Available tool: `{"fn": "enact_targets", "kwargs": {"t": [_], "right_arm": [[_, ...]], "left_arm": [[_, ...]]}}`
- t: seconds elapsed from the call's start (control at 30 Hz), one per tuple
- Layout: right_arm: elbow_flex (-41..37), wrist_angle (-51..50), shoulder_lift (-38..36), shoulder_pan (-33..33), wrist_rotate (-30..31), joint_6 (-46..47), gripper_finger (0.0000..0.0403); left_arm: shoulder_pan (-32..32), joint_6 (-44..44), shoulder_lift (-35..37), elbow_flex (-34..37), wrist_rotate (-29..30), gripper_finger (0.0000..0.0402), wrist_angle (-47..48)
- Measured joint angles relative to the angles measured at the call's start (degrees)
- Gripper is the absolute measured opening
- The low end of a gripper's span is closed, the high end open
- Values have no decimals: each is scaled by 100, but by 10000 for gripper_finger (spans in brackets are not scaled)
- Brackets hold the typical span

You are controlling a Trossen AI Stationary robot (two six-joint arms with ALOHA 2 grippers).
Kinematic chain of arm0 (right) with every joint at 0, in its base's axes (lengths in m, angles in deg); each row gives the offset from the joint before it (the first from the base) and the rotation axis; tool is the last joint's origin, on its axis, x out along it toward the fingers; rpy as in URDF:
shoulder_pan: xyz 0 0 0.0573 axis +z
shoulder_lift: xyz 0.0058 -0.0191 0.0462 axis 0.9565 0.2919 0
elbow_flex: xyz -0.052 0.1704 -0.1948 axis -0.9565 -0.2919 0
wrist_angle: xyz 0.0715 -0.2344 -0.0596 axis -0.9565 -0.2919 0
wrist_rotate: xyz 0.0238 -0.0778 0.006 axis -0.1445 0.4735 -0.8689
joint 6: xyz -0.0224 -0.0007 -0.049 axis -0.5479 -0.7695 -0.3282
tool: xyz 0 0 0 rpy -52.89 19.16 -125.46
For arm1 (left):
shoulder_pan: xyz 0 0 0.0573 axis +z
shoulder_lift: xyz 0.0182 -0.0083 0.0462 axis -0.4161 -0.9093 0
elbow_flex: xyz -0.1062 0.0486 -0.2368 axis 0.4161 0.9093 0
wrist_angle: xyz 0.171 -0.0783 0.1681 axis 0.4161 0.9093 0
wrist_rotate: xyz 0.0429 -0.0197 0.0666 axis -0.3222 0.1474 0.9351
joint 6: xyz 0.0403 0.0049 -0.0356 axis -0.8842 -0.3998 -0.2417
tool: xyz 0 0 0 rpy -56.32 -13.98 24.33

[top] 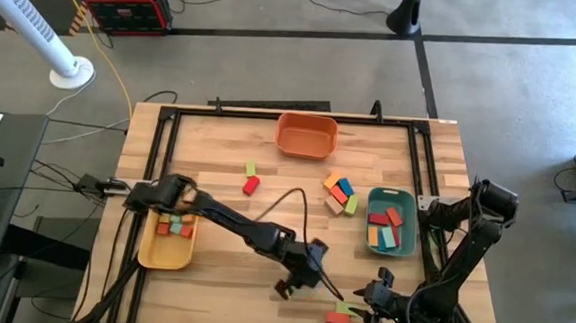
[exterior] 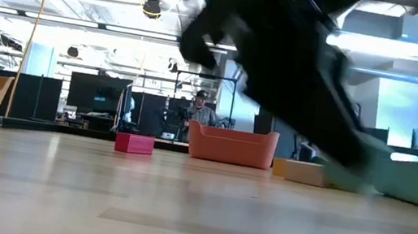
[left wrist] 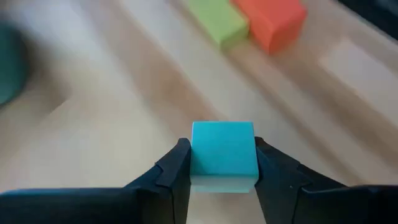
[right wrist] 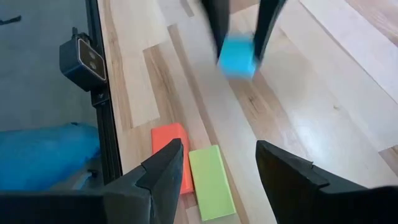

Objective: Sort blocks by size
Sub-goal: Put the small light blue block into the yellow bin

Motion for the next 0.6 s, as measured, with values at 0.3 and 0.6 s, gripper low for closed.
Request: {"fn": "enact_targets", "kwargs": {"t": [0.3,0.6], "right_arm": [[0,69,-2,-7,-240,-379,230],[0,92,-2,-7,-998,-692,230]], "left_arm": [[-471,684,1664,-2,1492,131,3062],[-1346,2945,2980,-2,2404,131,5302]]}}
